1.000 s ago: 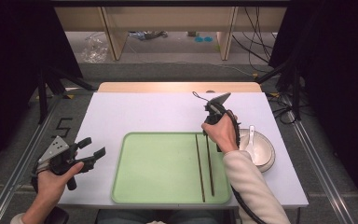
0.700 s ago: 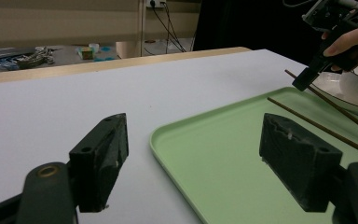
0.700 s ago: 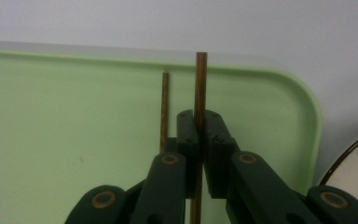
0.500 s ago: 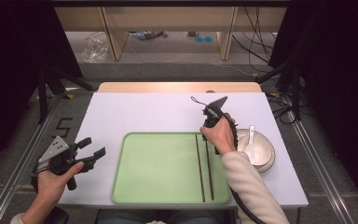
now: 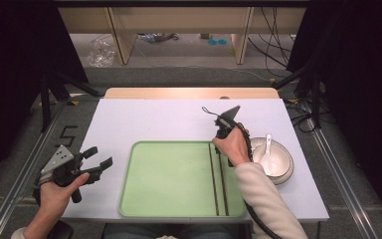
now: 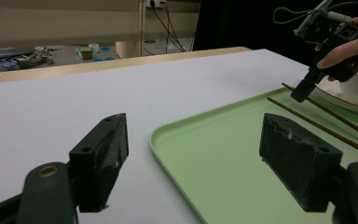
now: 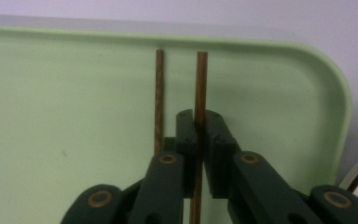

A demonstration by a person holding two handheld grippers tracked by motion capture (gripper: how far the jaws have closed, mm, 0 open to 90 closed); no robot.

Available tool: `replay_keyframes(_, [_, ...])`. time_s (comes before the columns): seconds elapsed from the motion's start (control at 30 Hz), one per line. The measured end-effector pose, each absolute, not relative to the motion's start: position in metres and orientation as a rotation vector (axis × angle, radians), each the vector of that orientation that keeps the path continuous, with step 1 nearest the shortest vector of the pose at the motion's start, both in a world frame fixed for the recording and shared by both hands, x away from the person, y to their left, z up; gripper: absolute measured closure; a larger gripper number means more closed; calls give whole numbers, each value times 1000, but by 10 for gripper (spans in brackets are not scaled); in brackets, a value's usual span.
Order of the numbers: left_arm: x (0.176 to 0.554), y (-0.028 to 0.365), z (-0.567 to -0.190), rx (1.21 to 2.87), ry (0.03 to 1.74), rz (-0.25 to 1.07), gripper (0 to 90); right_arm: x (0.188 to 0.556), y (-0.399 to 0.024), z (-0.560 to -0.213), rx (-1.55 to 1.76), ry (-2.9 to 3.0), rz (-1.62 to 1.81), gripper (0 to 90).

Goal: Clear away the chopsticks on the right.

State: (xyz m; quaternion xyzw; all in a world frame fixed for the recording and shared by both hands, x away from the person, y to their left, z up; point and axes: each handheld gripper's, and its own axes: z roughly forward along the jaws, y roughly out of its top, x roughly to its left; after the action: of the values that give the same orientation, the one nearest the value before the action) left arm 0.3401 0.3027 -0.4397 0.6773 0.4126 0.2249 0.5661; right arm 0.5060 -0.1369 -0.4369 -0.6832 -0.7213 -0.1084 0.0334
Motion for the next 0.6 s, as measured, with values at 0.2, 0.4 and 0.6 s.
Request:
replay_keyframes(0.2, [340, 303, -440, 1592, 970, 529, 238, 506, -137, -434, -2087, -2272, -368, 774])
replay_keyframes(0.4, [340, 303, -440, 1593, 971, 528, 238, 504, -140, -429, -1982, -2429, -516, 712])
replay_keyframes(0.6, [340, 303, -440, 1593, 971, 527, 237, 502, -142, -420, -1771, -2681, -645, 624])
